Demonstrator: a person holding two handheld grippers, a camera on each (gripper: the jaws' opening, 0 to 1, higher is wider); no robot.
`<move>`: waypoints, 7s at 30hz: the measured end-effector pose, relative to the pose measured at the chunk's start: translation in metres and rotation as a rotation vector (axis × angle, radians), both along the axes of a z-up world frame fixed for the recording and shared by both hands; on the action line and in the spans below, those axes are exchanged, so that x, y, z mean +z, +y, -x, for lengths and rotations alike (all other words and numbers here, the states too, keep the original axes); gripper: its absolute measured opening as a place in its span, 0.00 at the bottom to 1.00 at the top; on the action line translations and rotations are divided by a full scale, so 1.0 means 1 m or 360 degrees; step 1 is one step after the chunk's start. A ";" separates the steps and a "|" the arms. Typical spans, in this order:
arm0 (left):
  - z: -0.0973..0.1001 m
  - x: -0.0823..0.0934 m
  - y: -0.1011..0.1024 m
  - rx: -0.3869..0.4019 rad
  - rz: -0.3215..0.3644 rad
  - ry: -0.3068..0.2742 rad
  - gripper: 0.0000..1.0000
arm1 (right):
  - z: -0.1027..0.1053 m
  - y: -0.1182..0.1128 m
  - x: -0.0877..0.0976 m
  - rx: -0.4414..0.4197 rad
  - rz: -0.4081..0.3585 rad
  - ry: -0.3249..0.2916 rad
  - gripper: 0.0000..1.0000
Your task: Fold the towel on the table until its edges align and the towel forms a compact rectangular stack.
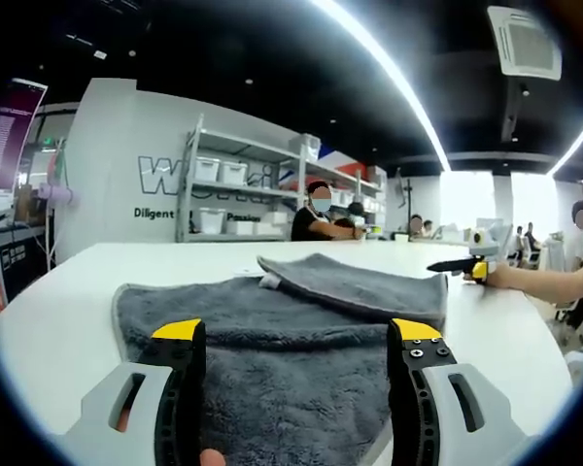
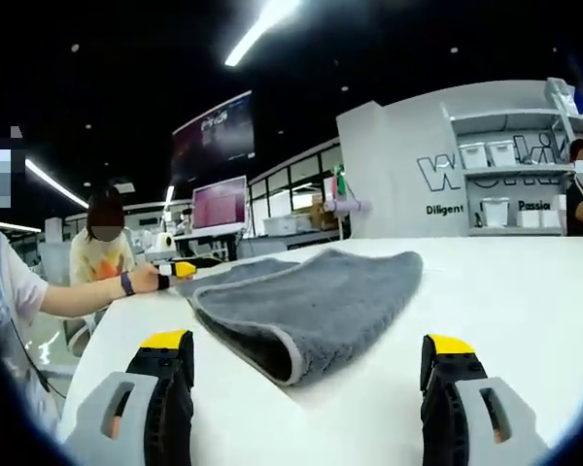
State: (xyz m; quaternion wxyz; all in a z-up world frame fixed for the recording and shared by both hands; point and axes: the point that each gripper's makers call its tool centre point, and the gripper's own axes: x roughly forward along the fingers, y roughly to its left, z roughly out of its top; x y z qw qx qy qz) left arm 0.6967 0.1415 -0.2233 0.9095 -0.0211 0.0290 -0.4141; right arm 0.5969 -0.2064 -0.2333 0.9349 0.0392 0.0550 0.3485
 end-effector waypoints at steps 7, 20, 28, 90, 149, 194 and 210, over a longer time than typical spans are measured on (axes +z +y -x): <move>0.003 -0.004 -0.005 -0.0019 -0.0070 -0.0019 0.75 | -0.001 -0.003 0.002 0.0000 -0.0016 -0.0006 0.99; 0.002 -0.004 -0.005 -0.0026 -0.0073 -0.0016 0.75 | -0.001 -0.007 0.003 -0.0011 -0.0026 0.0000 0.99; 0.002 -0.004 -0.005 -0.0026 -0.0066 -0.0013 0.75 | 0.000 -0.008 0.005 -0.0015 -0.0044 -0.0004 0.99; 0.003 -0.012 -0.009 -0.0041 -0.0157 0.0012 0.83 | 0.000 -0.026 0.021 -0.0122 -0.0152 -0.0080 0.99; -0.002 -0.010 -0.004 -0.0002 -0.0134 0.0020 0.91 | -0.001 -0.018 0.012 -0.0091 -0.0073 -0.0041 0.99; 0.002 -0.015 -0.007 -0.0013 -0.0178 0.0024 0.91 | 0.001 -0.015 0.004 -0.0087 -0.0003 -0.0023 0.99; 0.002 -0.016 -0.007 -0.0021 -0.0190 0.0027 0.90 | 0.000 -0.015 0.002 -0.0079 0.0018 -0.0018 0.99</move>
